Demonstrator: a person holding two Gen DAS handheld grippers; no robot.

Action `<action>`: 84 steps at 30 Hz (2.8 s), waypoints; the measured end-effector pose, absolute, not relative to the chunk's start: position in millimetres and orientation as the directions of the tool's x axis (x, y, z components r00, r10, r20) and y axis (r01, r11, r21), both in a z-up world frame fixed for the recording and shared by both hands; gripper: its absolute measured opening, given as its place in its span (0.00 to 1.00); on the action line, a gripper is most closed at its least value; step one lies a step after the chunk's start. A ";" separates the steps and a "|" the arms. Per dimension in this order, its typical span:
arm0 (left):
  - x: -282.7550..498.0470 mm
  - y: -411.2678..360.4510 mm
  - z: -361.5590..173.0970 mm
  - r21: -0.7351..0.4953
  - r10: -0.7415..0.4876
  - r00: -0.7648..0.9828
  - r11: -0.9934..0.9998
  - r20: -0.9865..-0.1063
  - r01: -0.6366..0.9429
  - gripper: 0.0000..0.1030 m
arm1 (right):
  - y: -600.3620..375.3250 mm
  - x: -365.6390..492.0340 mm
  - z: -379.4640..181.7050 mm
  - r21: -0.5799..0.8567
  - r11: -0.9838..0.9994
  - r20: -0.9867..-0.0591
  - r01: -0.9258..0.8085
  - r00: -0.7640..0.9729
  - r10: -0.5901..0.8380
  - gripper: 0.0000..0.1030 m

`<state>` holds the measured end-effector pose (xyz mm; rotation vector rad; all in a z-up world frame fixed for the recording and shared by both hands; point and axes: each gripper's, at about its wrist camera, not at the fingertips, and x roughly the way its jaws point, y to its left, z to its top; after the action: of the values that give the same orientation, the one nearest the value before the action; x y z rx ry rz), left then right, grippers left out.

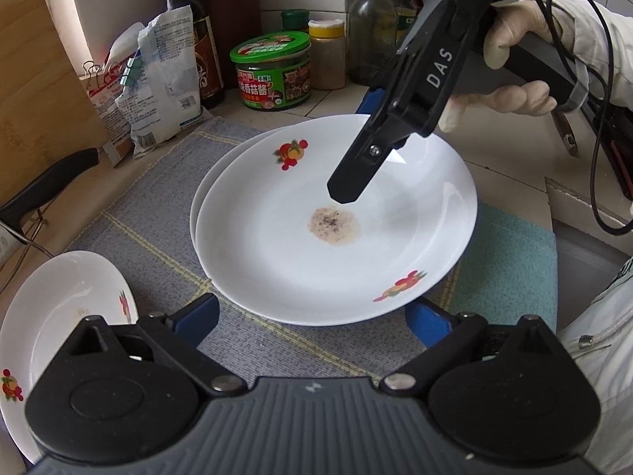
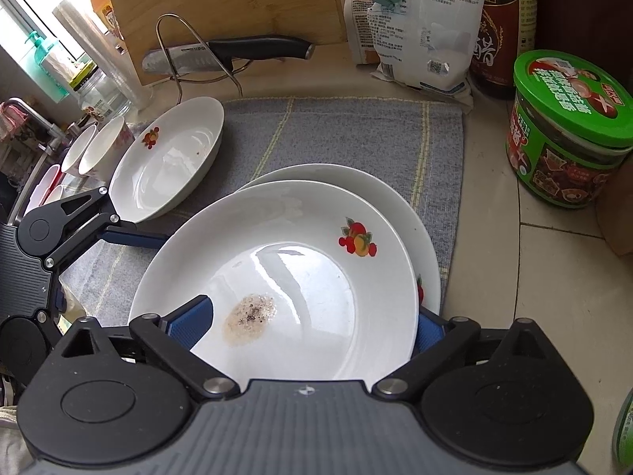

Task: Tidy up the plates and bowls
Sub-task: 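Lower the stained plate onto the fruit-print plate and open the right gripper, then move the right gripper to the rim of the flower-print plate and close it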

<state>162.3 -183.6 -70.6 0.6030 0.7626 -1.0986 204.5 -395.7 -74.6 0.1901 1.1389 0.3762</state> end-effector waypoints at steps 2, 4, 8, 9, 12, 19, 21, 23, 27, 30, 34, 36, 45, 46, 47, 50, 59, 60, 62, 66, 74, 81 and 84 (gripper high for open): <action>161.9 -183.6 -70.9 0.058 -0.554 0.252 0.343 -0.793 0.937 0.97 | -396.5 203.3 -73.5 0.336 0.922 -0.846 -0.192 0.368 0.385 0.99; 161.5 -183.7 -71.5 0.058 -0.555 0.250 0.340 -0.794 0.939 0.97 | -397.4 201.3 -72.2 0.338 0.922 -0.844 -0.189 0.372 0.386 1.00; 161.3 -184.1 -72.7 0.055 -0.559 0.244 0.334 -0.793 0.941 0.97 | -398.9 197.8 -69.7 0.335 0.924 -0.843 -0.183 0.380 0.381 1.00; 161.2 -184.3 -72.8 0.055 -0.559 0.244 0.333 -0.792 0.941 0.97 | -399.3 197.2 -69.0 0.335 0.925 -0.843 -0.181 0.381 0.380 1.00; 160.8 -184.9 -71.9 0.052 -0.566 0.242 0.330 -0.788 0.942 0.97 | -400.2 194.9 -67.3 0.330 0.927 -0.843 -0.179 0.385 0.375 1.00; 158.8 -187.4 -71.9 0.048 -0.577 0.244 0.333 -0.779 0.942 0.97 | -397.5 190.1 -63.6 0.300 0.937 -0.855 -0.180 0.385 0.348 1.00; 158.1 -188.8 -72.9 0.046 -0.579 0.244 0.336 -0.778 0.941 0.97 | -397.6 188.4 -62.9 0.297 0.938 -0.856 -0.178 0.385 0.344 1.00; 158.0 -189.8 -73.4 0.041 -0.584 0.247 0.343 -0.773 0.938 0.97 | -397.3 186.7 -62.3 0.291 0.940 -0.858 -0.179 0.385 0.339 1.00; 158.5 -192.6 -73.3 0.034 -0.592 0.250 0.351 -0.766 0.936 0.97 | -394.4 182.7 -61.3 0.273 0.944 -0.865 -0.183 0.384 0.325 1.00; 158.1 -194.1 -73.2 0.040 -0.595 0.255 0.351 -0.762 0.936 0.97 | -392.6 179.5 -61.3 0.260 0.947 -0.869 -0.187 0.383 0.314 1.00; 155.7 -195.1 -73.2 0.048 -0.599 0.264 0.352 -0.756 0.935 0.97 | -389.6 175.3 -61.6 0.241 0.952 -0.876 -0.190 0.380 0.297 1.00; 153.2 -195.8 -73.5 0.056 -0.601 0.273 0.353 -0.751 0.934 0.98 | -388.9 173.4 -61.7 0.233 0.954 -0.880 -0.190 0.376 0.290 1.00; 147.3 -195.1 -72.3 0.060 -0.608 0.294 0.375 -0.738 0.925 0.98 | -388.0 164.4 -61.4 0.217 0.959 -0.886 -0.182 0.376 0.272 1.00; 147.2 -194.4 -72.0 0.054 -0.610 0.295 0.381 -0.735 0.923 0.98 | -387.4 163.5 -61.4 0.219 0.958 -0.886 -0.184 0.375 0.274 1.00; 147.3 -193.9 -71.6 0.052 -0.610 0.299 0.389 -0.733 0.920 0.98 | -386.8 162.6 -61.5 0.219 0.958 -0.886 -0.185 0.374 0.275 1.00; 144.7 -191.2 -66.9 0.061 -0.621 0.330 0.413 -0.712 0.909 0.98 | -383.3 158.7 -58.5 0.209 0.958 -0.882 -0.195 0.386 0.271 1.00; 133.1 -166.6 -48.3 0.069 -0.593 0.484 0.585 -0.644 0.808 0.99 | -366.5 141.8 -41.9 0.072 0.976 -0.825 -0.203 0.539 0.173 1.00; 131.8 -161.6 -46.6 0.067 -0.582 0.505 0.611 -0.638 0.789 0.99 | -364.0 140.6 -40.7 0.062 0.976 -0.817 -0.206 0.552 0.169 1.00; 129.0 -150.9 -43.8 0.058 -0.556 0.541 0.661 -0.631 0.748 0.99 | -358.7 140.0 -39.0 0.051 0.975 -0.802 -0.216 0.573 0.169 1.00; 127.0 -127.1 -45.0 0.048 -0.489 0.608 0.753 -0.625 0.656 0.99 | -345.5 143.5 -37.9 0.077 0.971 -0.778 -0.228 0.595 0.201 1.00; 143.6 -69.2 -69.7 0.039 -0.343 0.658 0.870 -0.670 0.492 0.99 | -303.0 148.2 -37.6 0.075 0.971 -0.763 -0.227 0.614 0.202 1.00; 165.6 -36.9 -98.7 0.013 -0.328 0.615 0.876 -0.717 0.482 0.99 | -266.4 151.3 -38.5 0.043 0.977 -0.785 -0.210 0.598 0.163 1.00; 170.6 -29.5 -107.4 -0.011 -0.354 0.588 0.863 -0.728 0.506 0.99 | -253.8 154.2 -39.5 0.022 0.981 -0.796 -0.195 0.591 0.135 1.00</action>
<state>170.6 -29.5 -107.4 0.2063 0.7980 -0.5047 154.2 -253.8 -39.5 -0.0699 0.9193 0.1919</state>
